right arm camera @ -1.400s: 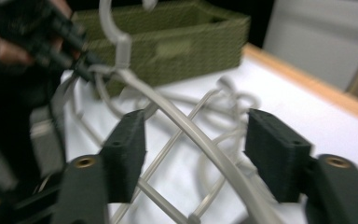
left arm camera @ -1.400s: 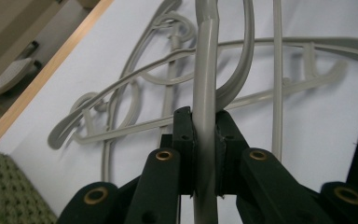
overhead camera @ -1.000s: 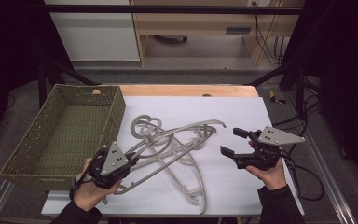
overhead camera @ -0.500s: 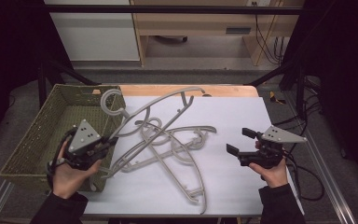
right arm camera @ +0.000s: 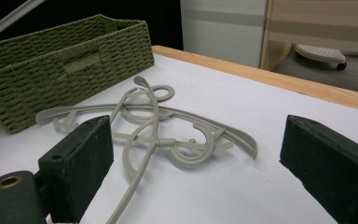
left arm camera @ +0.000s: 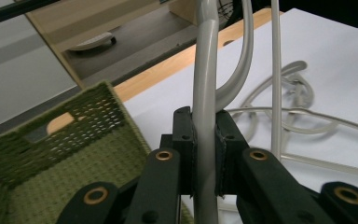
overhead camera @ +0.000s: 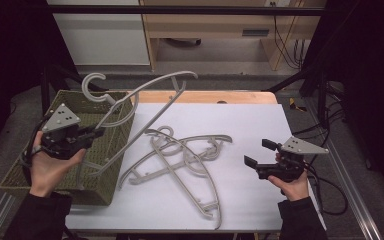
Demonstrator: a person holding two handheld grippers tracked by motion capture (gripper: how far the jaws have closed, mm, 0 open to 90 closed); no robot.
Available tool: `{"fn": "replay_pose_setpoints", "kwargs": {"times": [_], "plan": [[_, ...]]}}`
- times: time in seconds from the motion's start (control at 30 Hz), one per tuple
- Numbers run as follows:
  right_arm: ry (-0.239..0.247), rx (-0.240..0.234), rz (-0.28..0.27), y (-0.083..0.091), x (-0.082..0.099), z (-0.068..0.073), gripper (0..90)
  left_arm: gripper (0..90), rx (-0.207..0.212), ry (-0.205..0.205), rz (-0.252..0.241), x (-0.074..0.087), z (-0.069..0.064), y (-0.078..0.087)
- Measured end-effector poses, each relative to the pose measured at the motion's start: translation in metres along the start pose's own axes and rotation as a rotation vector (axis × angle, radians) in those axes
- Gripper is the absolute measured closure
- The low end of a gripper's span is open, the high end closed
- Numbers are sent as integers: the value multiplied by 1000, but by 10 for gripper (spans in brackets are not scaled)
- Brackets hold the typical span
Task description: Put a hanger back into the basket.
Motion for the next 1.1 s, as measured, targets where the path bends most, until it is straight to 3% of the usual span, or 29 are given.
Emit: {"fn": "replay_pose_setpoints", "kwargs": {"times": [0.27,0.47,0.7,1.1], "plan": [[-12,0,-1,1,2,-1,94,814,-50,9,14,-8,31,7],[-14,5,2,0,3,-1,93,814,-84,31,53,-3,55,3],[-9,4,16,-2,4,0,88,813,-138,48,99,14,84,-7],[-9,2,19,-3,4,0,84,813,-188,76,164,50,119,-9]]}}
Point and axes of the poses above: each handheld gripper's, and its own axes: y roughly backward along the jaws, x roughly out of its underside, z roughly to its left, the point moved 1 cm from there along -y, roughly forward along the jaws
